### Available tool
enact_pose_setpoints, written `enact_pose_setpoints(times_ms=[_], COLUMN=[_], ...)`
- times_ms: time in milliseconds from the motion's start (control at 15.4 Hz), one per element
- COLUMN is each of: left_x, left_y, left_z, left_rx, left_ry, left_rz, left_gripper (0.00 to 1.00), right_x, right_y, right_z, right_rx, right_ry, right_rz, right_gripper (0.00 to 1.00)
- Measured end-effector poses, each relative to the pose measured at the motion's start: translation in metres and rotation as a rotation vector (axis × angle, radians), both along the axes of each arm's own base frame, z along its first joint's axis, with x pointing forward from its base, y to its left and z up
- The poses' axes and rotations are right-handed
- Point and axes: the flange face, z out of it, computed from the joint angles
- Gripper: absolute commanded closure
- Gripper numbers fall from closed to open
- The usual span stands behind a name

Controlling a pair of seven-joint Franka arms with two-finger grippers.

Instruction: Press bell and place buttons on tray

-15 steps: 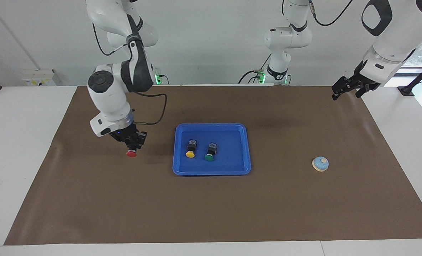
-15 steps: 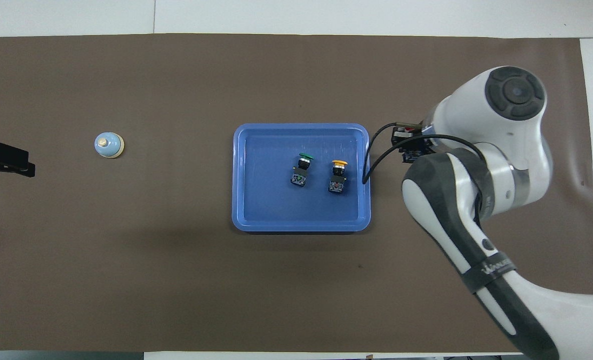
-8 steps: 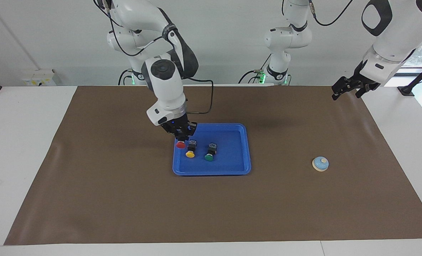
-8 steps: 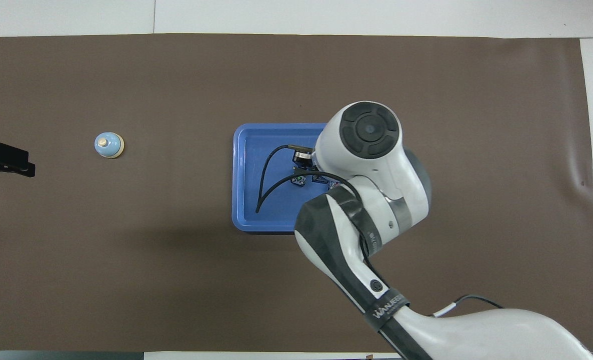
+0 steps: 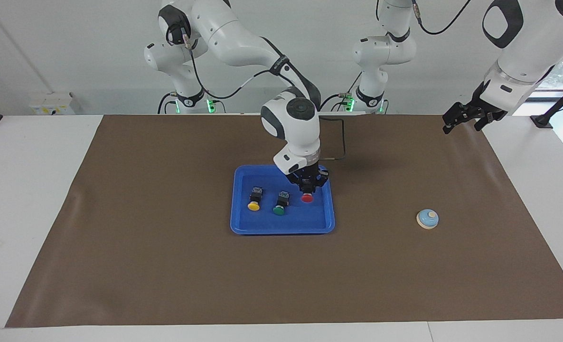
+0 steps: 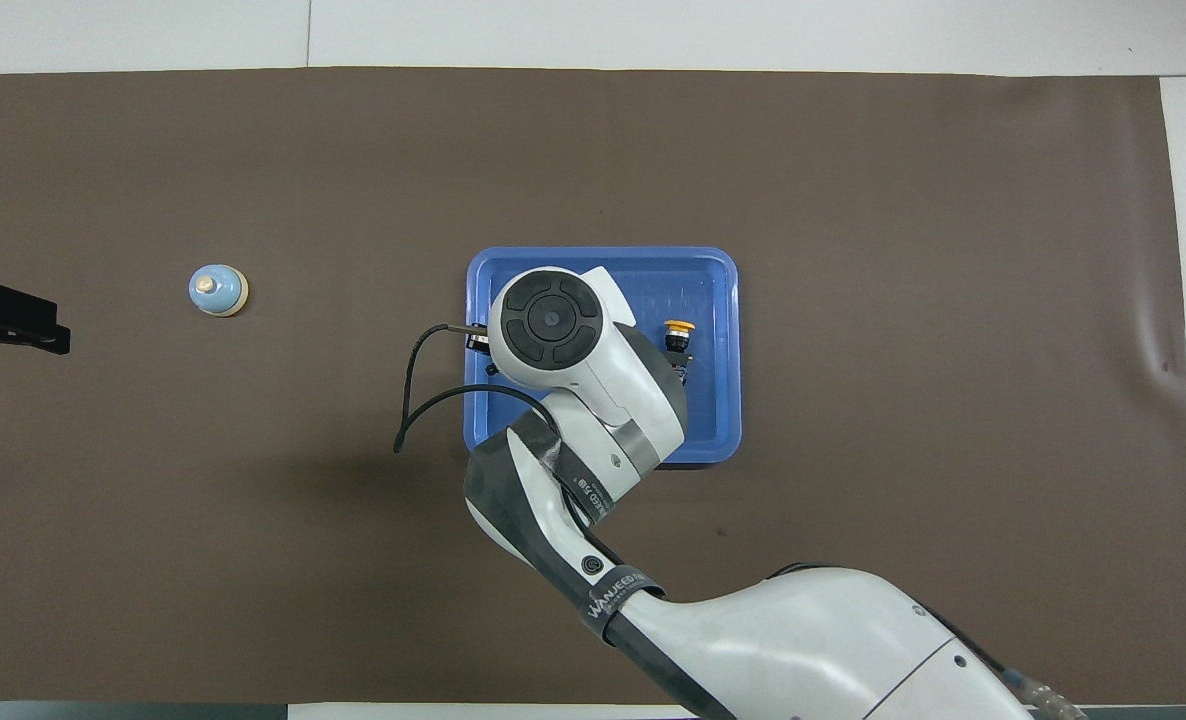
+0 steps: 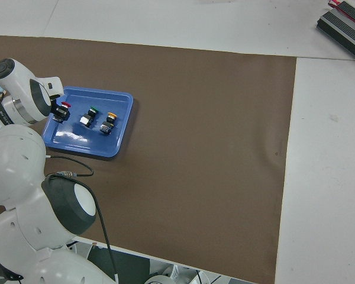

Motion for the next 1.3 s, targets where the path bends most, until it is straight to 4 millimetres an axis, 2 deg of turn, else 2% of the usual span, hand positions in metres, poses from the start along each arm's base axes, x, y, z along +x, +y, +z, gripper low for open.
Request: enact_pose_setpoints(times_ms=[130, 195, 259, 389, 713, 843, 1038, 1297], left_x=[0.000, 0.000, 0.000, 0.000, 0.000, 0.000, 0.000, 0.000], left_y=[0.000, 0.000, 0.000, 0.000, 0.000, 0.000, 0.000, 0.000], left_z=[0.000, 0.000, 0.000, 0.000, 0.000, 0.000, 0.000, 0.000], left_rx=[0.000, 0.000, 0.000, 0.000, 0.000, 0.000, 0.000, 0.000], left_ry=[0.000, 0.000, 0.000, 0.000, 0.000, 0.000, 0.000, 0.000], left_rz=[0.000, 0.000, 0.000, 0.000, 0.000, 0.000, 0.000, 0.000], left_gripper=[0.00, 0.00, 0.00, 0.00, 0.00, 0.00, 0.00, 0.00], right_x=[-0.004, -0.006, -0.007, -0.009, -0.008, -0.002, 0.019, 0.049], right_y=[0.001, 0.000, -0.001, -0.002, -0.005, -0.015, -0.052, -0.136], right_z=[-0.020, -0.027, -0.032, -0.034, -0.034, -0.021, 0.027, 0.103], right_rx=[0.000, -0.005, -0.007, -0.004, -0.011, -0.018, -0.023, -0.022], right_ry=[0.000, 0.005, 0.007, 0.003, 0.009, 0.012, 0.010, -0.004], right_rz=[0.003, 0.003, 0.003, 0.003, -0.012, -0.037, -0.095, -0.168], right_gripper=[1.00, 0.92, 0.64, 0.00, 0.00, 0.00, 0.00, 0.00])
